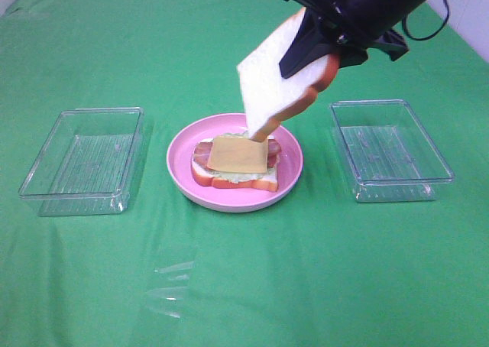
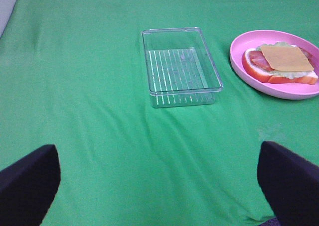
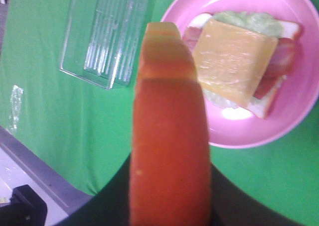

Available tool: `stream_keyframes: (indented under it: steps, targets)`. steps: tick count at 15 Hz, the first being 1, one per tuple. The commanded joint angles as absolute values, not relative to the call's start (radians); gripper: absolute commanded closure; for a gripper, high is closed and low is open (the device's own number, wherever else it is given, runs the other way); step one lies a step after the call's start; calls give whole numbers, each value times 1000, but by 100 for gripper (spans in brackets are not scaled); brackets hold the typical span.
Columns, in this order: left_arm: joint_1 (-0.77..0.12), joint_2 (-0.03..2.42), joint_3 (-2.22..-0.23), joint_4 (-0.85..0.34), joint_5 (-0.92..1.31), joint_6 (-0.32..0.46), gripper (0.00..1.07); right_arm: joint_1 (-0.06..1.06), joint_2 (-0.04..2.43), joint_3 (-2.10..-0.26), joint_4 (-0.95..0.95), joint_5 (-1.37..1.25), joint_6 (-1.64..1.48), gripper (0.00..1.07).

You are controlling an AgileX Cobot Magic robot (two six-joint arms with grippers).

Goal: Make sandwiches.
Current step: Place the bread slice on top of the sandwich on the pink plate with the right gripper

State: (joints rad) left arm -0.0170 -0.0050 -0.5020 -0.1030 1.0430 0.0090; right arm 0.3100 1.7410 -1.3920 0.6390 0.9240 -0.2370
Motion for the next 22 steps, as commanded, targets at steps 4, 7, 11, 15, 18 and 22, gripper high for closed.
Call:
stream_keyframes:
  steps: [4,7,11,15,18,22]
  targets:
    - [-21,-24,-500,-108,1034,7,6,307,1948,-1470,859,889,-376,107]
    - [-21,-24,-500,-108,1034,7,6,307,2076,-1537,974,880,-400,107]
    - [-21,-24,-500,-108,1034,7,6,311,2166,-1583,1010,865,-407,107]
    - [-21,-24,-500,-108,1034,7,6,311,2243,-1587,1030,885,-402,107]
    - [-21,-24,-500,-108,1034,7,6,311,2272,-1587,1026,884,-402,107]
    - [-21,-24,-500,-108,1034,7,6,311,2266,-1588,1023,881,-402,107]
